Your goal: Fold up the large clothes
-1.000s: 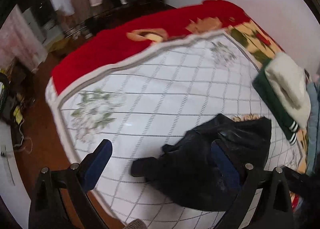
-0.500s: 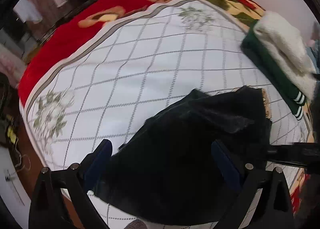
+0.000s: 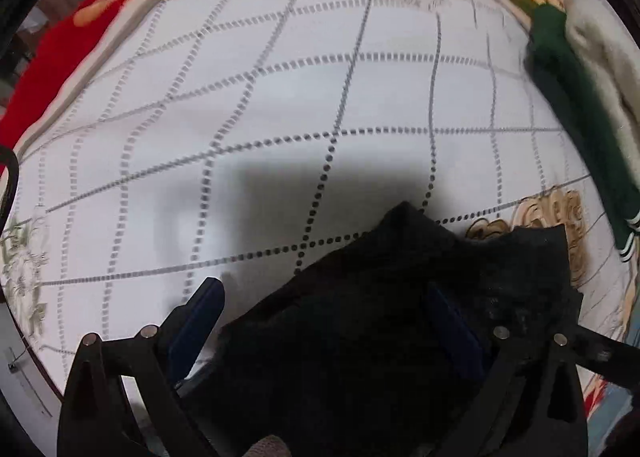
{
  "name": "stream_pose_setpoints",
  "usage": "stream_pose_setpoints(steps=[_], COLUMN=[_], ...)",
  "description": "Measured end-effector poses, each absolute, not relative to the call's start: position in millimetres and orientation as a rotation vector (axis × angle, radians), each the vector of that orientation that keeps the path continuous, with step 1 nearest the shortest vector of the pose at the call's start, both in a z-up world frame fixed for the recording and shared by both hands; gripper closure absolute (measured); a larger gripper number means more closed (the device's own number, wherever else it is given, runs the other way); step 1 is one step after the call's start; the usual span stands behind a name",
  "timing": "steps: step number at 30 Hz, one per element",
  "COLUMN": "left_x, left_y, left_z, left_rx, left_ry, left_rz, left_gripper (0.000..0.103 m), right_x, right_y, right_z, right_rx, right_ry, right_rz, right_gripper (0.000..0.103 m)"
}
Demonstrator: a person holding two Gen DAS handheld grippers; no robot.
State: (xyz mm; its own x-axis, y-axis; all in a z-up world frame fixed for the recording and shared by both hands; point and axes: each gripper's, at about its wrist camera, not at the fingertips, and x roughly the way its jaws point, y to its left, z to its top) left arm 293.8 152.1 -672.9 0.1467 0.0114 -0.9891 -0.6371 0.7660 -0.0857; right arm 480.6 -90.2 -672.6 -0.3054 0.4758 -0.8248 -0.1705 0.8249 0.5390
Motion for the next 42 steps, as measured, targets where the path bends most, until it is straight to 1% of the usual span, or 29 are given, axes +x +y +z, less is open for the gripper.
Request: stream_pose_setpoints(steps=[1,2,3,5,6,7,9,12,13,15,18,21,23,24,25,27,28,29,31,32,33,36,38,39,40,41,42], left_x=[288.8,278.0,268.5,241.4,229.2,216.0,198.4,176.9,173.3,172.6,173.5,169.0,164.9,162.9,163.3,162.0,161.8,159.0,151.7,141.3,126.1,74.4,49.9,45.9,42.3,48.8,49.7], left_y=[150.8,148.0,145.2,134.9,128.6,121.7,112.8,116.2,118.4,119.1,119.9,126.9,127.2,127.0,126.3,124.2,123.7,125.7,132.3,135.8,138.4,140.4,141.8,143.0,144.7,139.7,141.2], left_z=[-663.5,-647.4,-635.2,-610.1,-603.8,-602.5,-617.6,-661.0,-667.1,-671.7,-673.8,-678.0,-679.7,-679.9,-681.3,-682.0,-682.0,-678.7,-669.4,-658.4,-644.3,-610.8,-612.7,-617.4,-630.6,-640.4,-650.5], left_rx=[-0.558,-0.546,-0.538,-0.51,-0.483,-0.449,-0.413,-0.509,-0.537,-0.519,-0.464,-0.487,-0.479,-0.481,-0.485,-0.497,-0.489,-0.504,-0.56,-0.601,-0.653,-0.792,-0.895,-0.943,-1.007,-1.06,-1.113], left_ry=[1.346,1.324,1.304,1.264,1.259,1.263,1.304,1.385,1.378,1.367,1.369,1.354,1.345,1.34,1.336,1.332,1.34,1.333,1.326,1.299,1.254,1.141,1.109,1.095,1.09,1.088,1.068], left_rz=[0.511,0.527,0.541,0.575,0.598,0.628,0.662,0.647,0.641,0.63,0.629,0.604,0.594,0.591,0.589,0.572,0.584,0.589,0.612,0.634,0.658,0.748,0.769,0.764,0.741,0.717,0.685], left_gripper=[0.0,0.0,0.0,0.0,0.0,0.0,0.0,0.0,0.0,0.0,0.0,0.0,0.0,0.0,0.0,0.0,0.0,0.0,0.0,0.0,0.0,0.0,0.0,0.0,0.0,0.001,0.001], right_x=[476.4,476.1,475.4,468.3,463.2,462.1,457.1,445.5,441.9,435.9,434.8,438.4,436.7,435.6,434.6,429.9,426.6,427.3,429.3,427.5,424.7,412.7,403.4,399.9,396.4,392.9,390.5], right_y=[-91.9,-107.3,-119.4,-153.7,-167.6,-181.3,-197.1,-200.4,-197.7,-178.8,-157.4,-156.2,-153.1,-147.7,-138.4,-116.6,-105.4,-103.8,-103.5,-104.8,-108.4,-122.3,-131.9,-135.1,-140.3,-144.5,-146.9], right_z=[-660.8,-646.6,-637.4,-620.8,-621.7,-628.2,-661.1,-718.0,-728.8,-752.3,-755.0,-739.6,-732.3,-733.6,-739.2,-762.4,-778.1,-784.5,-779.6,-776.2,-771.6,-766.5,-767.9,-770.3,-773.8,-780.6,-786.5], right_rx=[0.262,0.311,0.329,0.322,0.303,0.297,0.332,0.447,0.475,0.638,0.657,0.899,0.947,0.941,0.863,0.75,0.647,0.64,0.652,0.652,0.667,0.786,0.863,0.875,0.87,0.873,0.877], right_ry=[1.761,1.726,1.69,1.563,1.535,1.553,1.653,1.735,1.747,1.748,1.781,1.761,1.733,1.727,1.736,1.813,1.861,1.865,1.85,1.842,1.823,1.822,1.823,1.823,1.82,1.824,1.823], right_rz=[0.678,0.717,0.731,0.707,0.685,0.685,0.696,0.758,0.787,0.918,0.994,1.247,1.389,1.416,1.384,1.272,1.175,1.131,1.114,1.101,1.089,1.032,1.035,1.023,0.996,0.954,0.923], right_gripper=[0.08,0.071,0.043,0.013,0.012,0.012,0.012,0.012,0.012,0.017,0.015,0.015,0.016,0.016,0.016,0.012,0.015,0.017,0.024,0.029,0.037,0.044,0.045,0.042,0.037,0.028,0.028])
